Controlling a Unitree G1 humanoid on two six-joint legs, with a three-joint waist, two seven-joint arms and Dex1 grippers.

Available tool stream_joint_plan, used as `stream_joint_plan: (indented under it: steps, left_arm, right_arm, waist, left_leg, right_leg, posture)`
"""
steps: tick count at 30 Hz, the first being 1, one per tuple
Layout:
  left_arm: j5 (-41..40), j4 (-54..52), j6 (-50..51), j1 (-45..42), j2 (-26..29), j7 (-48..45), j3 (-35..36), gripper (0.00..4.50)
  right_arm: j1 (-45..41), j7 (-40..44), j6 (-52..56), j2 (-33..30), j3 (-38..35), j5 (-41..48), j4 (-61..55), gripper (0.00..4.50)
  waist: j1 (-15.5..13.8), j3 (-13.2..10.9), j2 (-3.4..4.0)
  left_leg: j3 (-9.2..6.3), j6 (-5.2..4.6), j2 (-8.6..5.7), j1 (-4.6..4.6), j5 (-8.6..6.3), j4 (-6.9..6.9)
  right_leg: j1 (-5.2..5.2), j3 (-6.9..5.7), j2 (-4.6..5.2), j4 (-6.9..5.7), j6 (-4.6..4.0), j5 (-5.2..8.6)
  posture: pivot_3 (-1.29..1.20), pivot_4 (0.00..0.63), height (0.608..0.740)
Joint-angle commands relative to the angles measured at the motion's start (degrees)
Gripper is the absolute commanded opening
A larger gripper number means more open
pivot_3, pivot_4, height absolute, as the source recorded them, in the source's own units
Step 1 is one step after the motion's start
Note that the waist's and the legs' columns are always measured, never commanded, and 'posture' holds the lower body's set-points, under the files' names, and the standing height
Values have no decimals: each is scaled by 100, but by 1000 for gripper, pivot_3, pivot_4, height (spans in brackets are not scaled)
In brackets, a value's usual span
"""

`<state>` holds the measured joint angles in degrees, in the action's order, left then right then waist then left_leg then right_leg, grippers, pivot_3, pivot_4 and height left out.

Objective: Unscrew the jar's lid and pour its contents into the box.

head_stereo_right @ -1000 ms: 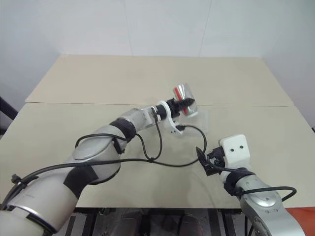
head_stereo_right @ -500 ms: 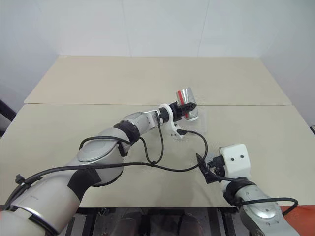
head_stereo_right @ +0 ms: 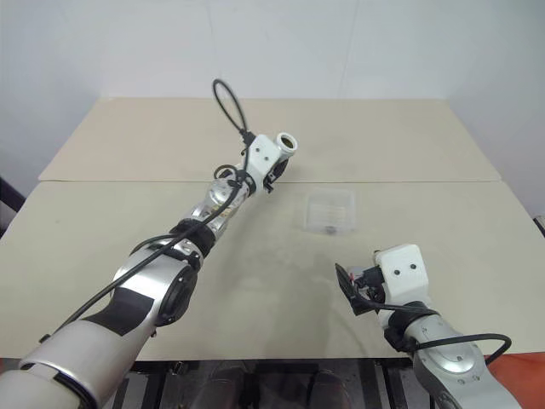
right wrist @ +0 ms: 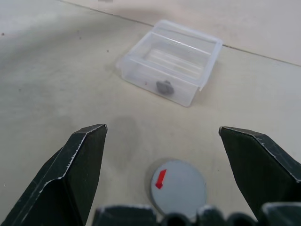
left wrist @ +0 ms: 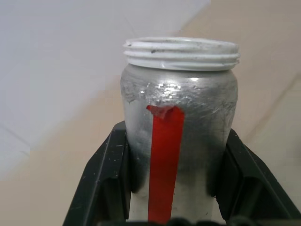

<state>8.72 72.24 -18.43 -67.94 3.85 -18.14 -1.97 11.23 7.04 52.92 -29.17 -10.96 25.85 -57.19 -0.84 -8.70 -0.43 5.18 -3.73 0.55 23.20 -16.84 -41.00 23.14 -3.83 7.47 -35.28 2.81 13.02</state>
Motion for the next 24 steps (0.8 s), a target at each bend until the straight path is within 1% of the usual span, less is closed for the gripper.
stream_joint_plan:
  steps: [1, 3, 6, 9, 12, 15, 19, 21, 24]
  left_arm:
    - [-434, -766, 235, 374, 13, -466, 200, 1903]
    - [-677, -1234, 488, 705, -33, -603, 313, 1903]
    - [-1014, -2374, 697, 1577, -171, -673, 386, 1903]
    - [-1014, -3129, 824, 2156, -220, -603, 273, 1903]
    - [-469, -3356, 563, 2618, -87, -357, -125, 1903]
    - [-685, -3452, 770, 2838, -253, -212, -40, 1903]
    - [-937, -3464, 690, 2962, -342, -216, 92, 1903]
    - [-1022, -3438, 674, 2967, -362, -187, 156, 2651]
    - [-1006, -3413, 680, 2966, -336, -207, 128, 3558]
  right_arm:
    - [-86, 118, -10, -70, -63, -6, -79, 4480]
    - [-96, 154, -17, -78, -59, -14, -52, 4480]
    - [-145, 174, -14, -79, -30, -62, 21, 4480]
    - [-163, 200, -17, -84, -12, -104, 58, 4480]
    - [-179, 243, -45, -111, -7, -147, 89, 4480]
    - [-190, 287, -58, -126, -10, -188, 129, 4480]
    - [-208, 339, -52, -130, 3, -243, 146, 4480]
    - [-225, 353, -36, -113, -4, -240, 139, 4500]
    - [-231, 372, -37, -112, -24, -239, 143, 4500]
  waist:
    - [15, 0, 0]
    - [19, 0, 1]
    - [21, 1, 2]
    - [12, 2, 2]
    - [13, 5, 4]
    - [14, 17, 4]
    - [14, 22, 5]
    - [14, 22, 5]
    - [10, 22, 5]
  left_leg:
    - [-1, 0, 0, 0, 0, 0]
    - [-2, 1, -1, 0, 1, 1]
    - [-3, 2, -1, -1, 1, 2]
    - [-4, 2, 1, -1, 1, 1]
    - [-5, 4, 0, -7, 2, 1]
    - [-4, 3, 0, -22, 2, 3]
    - [-6, 1, 10, -36, 0, 3]
    - [-5, 1, 12, -37, 0, 4]
    - [-4, 1, 11, -35, 0, 3]
  right_leg:
    - [0, 0, 0, 0, 0, 0]
    - [0, 1, 0, -2, 0, 0]
    - [0, 3, 0, -2, 0, 0]
    - [0, 5, 0, -2, -1, -1]
    - [-5, 5, 0, -4, -2, -1]
    - [-18, 7, 0, -2, -2, -1]
    - [-34, 7, 0, 8, -2, -1]
    - [-34, 7, 0, 8, -2, -1]
    - [-33, 7, -1, 7, -3, -2]
  posture:
    - [0, 150, 740]
    - [0, 150, 740]
    - [0, 150, 740]
    - [0, 150, 740]
    - [0, 150, 740]
    - [0, 150, 740]
    - [0, 150, 740]
    - [0, 150, 740]
    - [0, 150, 740]
